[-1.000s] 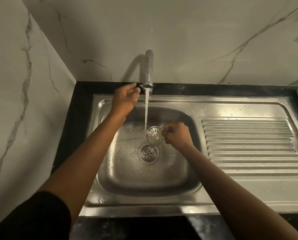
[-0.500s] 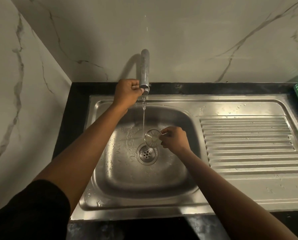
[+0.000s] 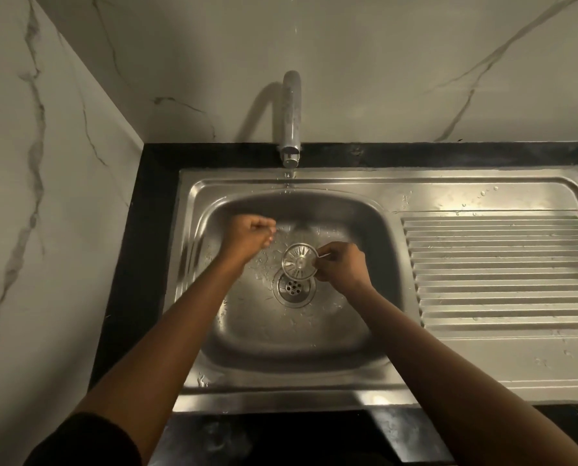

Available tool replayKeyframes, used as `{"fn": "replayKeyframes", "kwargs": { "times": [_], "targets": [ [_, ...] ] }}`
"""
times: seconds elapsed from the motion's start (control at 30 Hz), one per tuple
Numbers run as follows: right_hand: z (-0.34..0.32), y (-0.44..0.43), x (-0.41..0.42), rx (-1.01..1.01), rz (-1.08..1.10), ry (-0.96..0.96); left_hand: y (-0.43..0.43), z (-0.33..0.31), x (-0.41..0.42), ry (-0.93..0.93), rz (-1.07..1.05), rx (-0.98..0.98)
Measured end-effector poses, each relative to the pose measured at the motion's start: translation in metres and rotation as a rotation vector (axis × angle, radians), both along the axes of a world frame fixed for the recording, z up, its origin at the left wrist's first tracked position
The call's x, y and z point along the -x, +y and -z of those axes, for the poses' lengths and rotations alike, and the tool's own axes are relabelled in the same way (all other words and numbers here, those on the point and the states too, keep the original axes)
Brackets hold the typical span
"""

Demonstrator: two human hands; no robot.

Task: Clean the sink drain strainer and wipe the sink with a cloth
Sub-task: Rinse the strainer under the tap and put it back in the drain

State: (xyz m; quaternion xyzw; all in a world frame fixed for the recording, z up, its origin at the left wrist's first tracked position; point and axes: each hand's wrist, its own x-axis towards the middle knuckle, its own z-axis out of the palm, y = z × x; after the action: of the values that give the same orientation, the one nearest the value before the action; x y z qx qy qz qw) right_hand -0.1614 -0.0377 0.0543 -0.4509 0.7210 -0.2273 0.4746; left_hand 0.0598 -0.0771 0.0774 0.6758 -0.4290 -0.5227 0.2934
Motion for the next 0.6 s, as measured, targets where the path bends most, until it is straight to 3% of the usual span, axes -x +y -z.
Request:
{"fn": "replayKeyframes", "kwargs": {
  "times": [0.43,0.6],
  "targets": [
    [0.048,0.006,-0.018,-0.114,0.029,0.016,0.056,0.071,0.011,-0.027,-0.053,-0.275],
    [0.072,0.005,-0.022,-0.167,0.031,0.043,0.061,0.094,0.014,-0.049,-0.082,-0.296]
  ]
}}
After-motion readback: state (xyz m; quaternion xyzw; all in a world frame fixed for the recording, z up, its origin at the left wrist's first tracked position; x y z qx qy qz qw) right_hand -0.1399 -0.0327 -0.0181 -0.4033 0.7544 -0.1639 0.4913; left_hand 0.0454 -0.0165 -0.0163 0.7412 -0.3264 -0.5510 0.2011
